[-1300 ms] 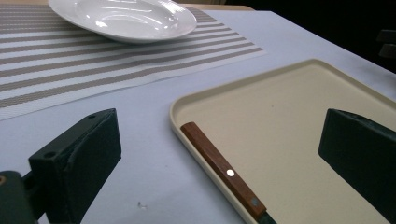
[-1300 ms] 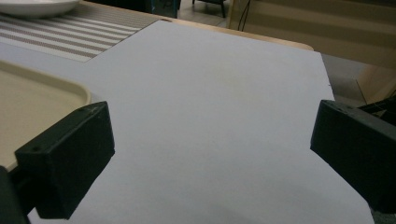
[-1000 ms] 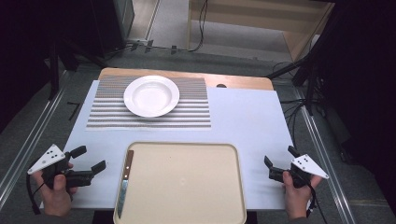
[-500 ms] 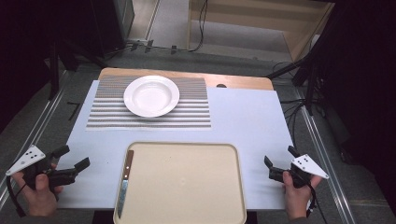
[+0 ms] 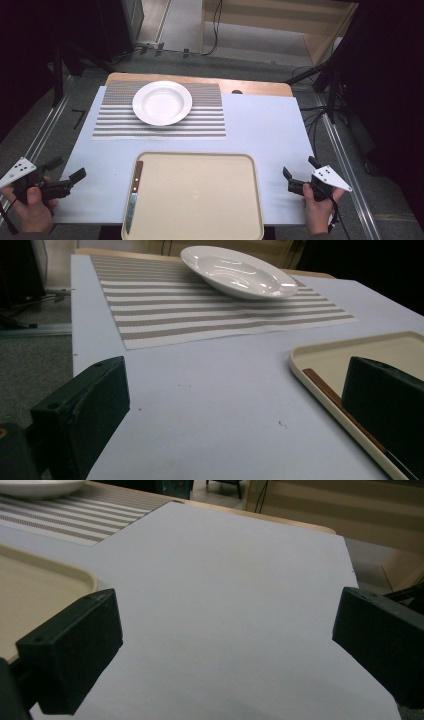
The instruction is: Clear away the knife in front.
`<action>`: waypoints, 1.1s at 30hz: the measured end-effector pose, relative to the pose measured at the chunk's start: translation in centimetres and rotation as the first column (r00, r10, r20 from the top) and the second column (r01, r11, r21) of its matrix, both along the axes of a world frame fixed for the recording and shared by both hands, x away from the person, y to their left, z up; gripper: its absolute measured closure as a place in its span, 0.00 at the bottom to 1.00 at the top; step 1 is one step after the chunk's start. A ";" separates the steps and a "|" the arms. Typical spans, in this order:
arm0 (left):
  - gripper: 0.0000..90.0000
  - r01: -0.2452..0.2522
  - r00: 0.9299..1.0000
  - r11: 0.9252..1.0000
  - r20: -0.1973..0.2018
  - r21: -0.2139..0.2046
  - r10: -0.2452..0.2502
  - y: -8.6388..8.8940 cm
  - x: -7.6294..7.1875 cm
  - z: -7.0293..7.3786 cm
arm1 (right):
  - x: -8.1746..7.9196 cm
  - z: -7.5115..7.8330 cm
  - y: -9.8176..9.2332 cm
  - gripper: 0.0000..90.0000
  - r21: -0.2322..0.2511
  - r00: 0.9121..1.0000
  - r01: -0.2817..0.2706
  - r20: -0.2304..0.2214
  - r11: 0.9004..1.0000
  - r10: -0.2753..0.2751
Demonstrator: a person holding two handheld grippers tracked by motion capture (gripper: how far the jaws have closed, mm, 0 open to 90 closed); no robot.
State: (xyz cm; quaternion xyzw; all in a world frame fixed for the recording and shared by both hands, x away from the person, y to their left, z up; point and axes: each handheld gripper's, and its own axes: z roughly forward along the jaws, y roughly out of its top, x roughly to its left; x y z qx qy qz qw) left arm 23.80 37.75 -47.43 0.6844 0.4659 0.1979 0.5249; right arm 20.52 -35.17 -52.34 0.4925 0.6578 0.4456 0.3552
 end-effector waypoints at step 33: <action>0.00 -0.005 1.000 0.999 -0.005 -0.038 0.005 0.5 0.3 -1.4 | 0.0 0.0 0.0 0.00 -0.007 1.000 0.000 -0.001 1.000 0.000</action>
